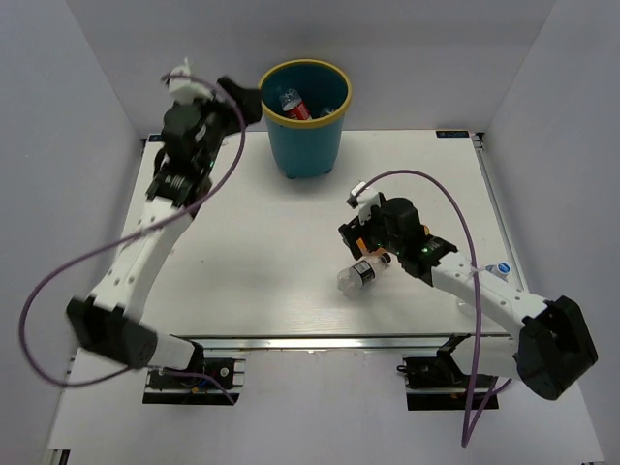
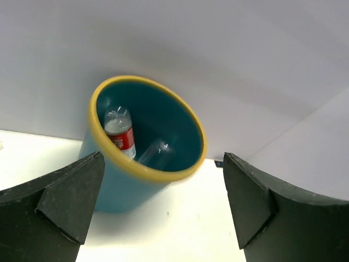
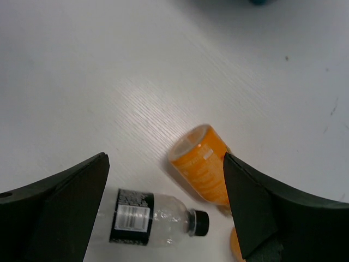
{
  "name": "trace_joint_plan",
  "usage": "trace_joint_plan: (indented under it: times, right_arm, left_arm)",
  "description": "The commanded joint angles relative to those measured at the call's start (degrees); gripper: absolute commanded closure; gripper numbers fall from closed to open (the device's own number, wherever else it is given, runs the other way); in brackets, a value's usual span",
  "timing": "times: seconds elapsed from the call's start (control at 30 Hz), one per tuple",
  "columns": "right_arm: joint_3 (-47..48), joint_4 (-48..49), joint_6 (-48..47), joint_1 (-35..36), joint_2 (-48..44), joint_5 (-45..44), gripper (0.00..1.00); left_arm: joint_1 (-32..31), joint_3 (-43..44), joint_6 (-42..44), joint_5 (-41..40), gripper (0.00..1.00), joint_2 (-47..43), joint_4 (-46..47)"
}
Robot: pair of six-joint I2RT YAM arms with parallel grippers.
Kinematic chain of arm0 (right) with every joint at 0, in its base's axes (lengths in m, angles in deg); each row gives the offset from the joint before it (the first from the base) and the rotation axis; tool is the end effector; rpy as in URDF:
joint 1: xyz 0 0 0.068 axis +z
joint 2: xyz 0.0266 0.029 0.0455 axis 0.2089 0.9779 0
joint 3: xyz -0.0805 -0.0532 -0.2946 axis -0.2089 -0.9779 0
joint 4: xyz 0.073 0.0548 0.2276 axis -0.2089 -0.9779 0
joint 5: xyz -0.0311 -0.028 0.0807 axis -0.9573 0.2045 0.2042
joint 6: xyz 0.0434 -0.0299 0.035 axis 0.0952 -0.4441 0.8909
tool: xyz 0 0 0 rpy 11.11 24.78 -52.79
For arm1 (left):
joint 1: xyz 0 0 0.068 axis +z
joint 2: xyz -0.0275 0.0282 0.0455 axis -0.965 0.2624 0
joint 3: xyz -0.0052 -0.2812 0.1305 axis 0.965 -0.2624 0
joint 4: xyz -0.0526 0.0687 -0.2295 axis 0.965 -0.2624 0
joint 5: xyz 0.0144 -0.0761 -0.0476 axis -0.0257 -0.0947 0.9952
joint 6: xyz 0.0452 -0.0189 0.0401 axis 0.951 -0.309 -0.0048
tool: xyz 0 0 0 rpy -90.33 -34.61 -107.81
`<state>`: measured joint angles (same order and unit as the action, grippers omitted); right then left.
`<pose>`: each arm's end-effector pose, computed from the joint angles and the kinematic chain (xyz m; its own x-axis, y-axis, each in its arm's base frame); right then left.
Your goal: Put the plastic bottles in the bin
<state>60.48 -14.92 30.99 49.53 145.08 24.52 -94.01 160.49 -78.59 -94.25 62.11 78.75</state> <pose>0.2009 0.1541 0.3110 -0.1825 -0.3506 -0.9186 -0.6485 0.7451 -0.1555 0.3318 -0.1092 0.5068 -0.0619 -0.4852 -0.8722 0.2068 0.8487 -0.4868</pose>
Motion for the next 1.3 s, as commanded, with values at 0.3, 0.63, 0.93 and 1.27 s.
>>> trace_joint_plan:
  times: [0.3,0.63,0.93,1.27]
  right_arm:
    - [10.69,-13.38,-25.33,-4.24,15.73,-6.9,0.11]
    - [19.31,-20.23,-27.47,-8.55,30.24,-1.27,0.11]
    - [28.53,-22.78,-22.02,-9.61,38.95,0.24,0.37]
    - [41.81,-14.72,-18.41,-9.53,28.25,6.44,0.54]
  left_arm:
    - [0.06,-50.03,-9.15,-17.01,0.02,-36.16,-1.71]
    - [0.15,-53.56,-10.73,-27.76,0.02,-40.3,-9.02]
    - [0.15,-55.5,-11.43,-31.79,0.02,-41.54,-8.58]
    - [0.15,-56.11,-12.14,-34.17,0.02,-41.36,-8.76]
